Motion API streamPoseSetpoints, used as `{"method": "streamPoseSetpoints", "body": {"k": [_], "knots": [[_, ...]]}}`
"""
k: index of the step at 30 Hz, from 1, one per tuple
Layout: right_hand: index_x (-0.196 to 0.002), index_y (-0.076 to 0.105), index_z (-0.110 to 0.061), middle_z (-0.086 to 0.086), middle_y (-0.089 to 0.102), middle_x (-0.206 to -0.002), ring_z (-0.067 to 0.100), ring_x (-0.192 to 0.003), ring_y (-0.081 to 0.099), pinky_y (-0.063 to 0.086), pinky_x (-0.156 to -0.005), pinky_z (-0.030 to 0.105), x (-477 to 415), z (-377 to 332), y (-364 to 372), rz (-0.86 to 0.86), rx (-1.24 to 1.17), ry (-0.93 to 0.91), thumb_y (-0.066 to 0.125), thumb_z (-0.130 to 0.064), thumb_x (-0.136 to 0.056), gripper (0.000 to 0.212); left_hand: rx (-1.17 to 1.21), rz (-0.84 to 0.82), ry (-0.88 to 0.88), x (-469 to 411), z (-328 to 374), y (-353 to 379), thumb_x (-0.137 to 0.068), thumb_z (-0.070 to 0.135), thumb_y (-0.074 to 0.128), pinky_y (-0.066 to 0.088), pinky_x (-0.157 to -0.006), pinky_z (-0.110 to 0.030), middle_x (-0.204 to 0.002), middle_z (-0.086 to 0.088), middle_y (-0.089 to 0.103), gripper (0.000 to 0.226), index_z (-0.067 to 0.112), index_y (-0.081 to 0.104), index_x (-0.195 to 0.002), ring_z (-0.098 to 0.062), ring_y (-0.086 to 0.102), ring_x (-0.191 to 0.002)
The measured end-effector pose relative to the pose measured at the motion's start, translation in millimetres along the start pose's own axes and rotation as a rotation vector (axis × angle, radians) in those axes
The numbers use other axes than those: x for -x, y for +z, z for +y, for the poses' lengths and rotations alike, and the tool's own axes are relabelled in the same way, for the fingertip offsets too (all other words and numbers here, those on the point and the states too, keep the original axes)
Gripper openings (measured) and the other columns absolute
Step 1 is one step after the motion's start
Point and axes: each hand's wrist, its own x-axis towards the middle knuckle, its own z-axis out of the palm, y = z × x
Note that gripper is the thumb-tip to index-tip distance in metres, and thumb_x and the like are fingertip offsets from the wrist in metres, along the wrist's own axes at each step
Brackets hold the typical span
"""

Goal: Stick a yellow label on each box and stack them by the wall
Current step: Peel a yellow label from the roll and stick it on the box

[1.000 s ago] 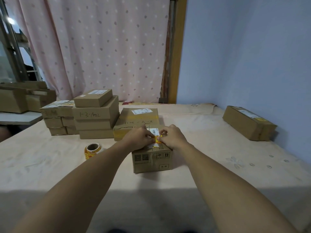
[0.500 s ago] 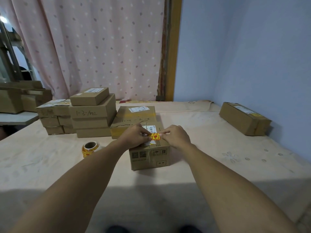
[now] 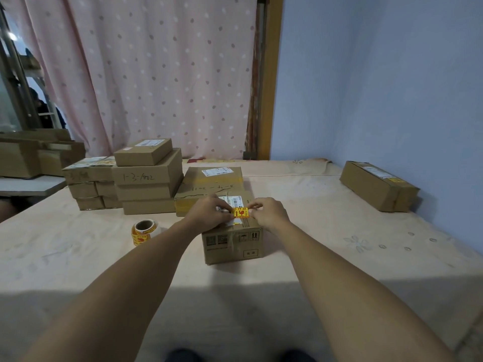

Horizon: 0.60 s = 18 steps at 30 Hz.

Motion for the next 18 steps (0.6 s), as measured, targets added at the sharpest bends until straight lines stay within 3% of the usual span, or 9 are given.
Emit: {"method": "streamPoseSetpoints", "body": {"k": [3, 5, 7, 9, 14, 18], "knots": [[-0.130, 0.059, -0.021, 0.000, 0.065, -0.124, 0.022, -0.110, 0.061, 0.053, -0.086, 0.034, 6.0, 0.2, -5.7, -0.025, -0.034, 0.054, 0.061, -0.028, -0.099, 0.031, 0.034, 0.173, -0.089, 8.5, -2.9, -0.1, -0.086, 0.038, 0.072, 0.046, -0.070, -0.031, -0.112, 0.002, 0.060, 0.029, 0.021, 0.075, -0.108, -0.019, 0.055, -0.103], [-0.120, 0.059, -0.018, -0.002, 0.065, -0.113, 0.022, -0.103, 0.064, 0.057, -0.084, 0.037, 8.3, 4.8, -7.8, -0.046, -0.037, 0.110, 0.059, -0.036, -0.100, 0.027, -0.058, 0.267, -0.216, 14.1, -7.7, -1.9, -0.085, 0.034, 0.068, 0.047, -0.061, -0.030, -0.103, 0.000, 0.065, 0.019, 0.019, 0.072, -0.096, -0.019, 0.059, -0.089], [-0.106, 0.065, -0.015, 0.001, 0.070, -0.105, 0.021, -0.093, 0.068, 0.062, -0.081, 0.041, 12.8, 9.2, -9.8, -0.067, -0.091, 0.176, 0.058, -0.042, -0.099, 0.028, -0.066, 0.232, -0.385, 19.4, -11.4, -4.0, -0.085, 0.033, 0.066, 0.050, -0.060, -0.031, -0.092, -0.003, 0.068, 0.017, 0.016, 0.067, -0.087, -0.021, 0.061, -0.080], [-0.104, 0.069, -0.014, 0.003, 0.074, -0.099, 0.020, -0.086, 0.072, 0.064, -0.075, 0.039, 18.1, 13.2, -9.9, -0.109, -0.203, 0.229, 0.058, -0.045, -0.099, 0.033, 0.015, 0.152, -0.481, 22.4, -14.8, -3.1, -0.088, 0.037, 0.061, 0.059, -0.068, -0.038, -0.088, -0.006, 0.069, 0.026, 0.012, 0.069, -0.090, -0.024, 0.064, -0.078], [-0.109, 0.069, -0.015, 0.001, 0.075, -0.101, 0.019, -0.088, 0.073, 0.063, -0.069, 0.034, 31.8, 15.7, -14.3, -0.170, -0.302, 0.219, 0.066, -0.050, -0.093, 0.039, 0.296, 0.146, -0.534, 28.6, -5.3, 3.8, -0.092, 0.037, 0.055, 0.063, -0.059, -0.038, -0.091, -0.009, 0.070, 0.033, 0.006, 0.066, -0.098, -0.027, 0.069, -0.078], [-0.104, 0.069, -0.016, 0.000, 0.073, -0.099, 0.016, -0.093, 0.069, 0.063, -0.077, 0.039, 36.1, 20.5, -29.4, -0.080, -0.386, 0.217, 0.069, -0.051, -0.089, 0.038, 0.487, 0.191, -0.516, 22.0, 11.5, 9.9, -0.091, 0.040, 0.055, 0.064, -0.071, -0.044, -0.094, -0.009, 0.071, 0.035, 0.008, 0.067, -0.097, -0.026, 0.069, -0.084]]}}
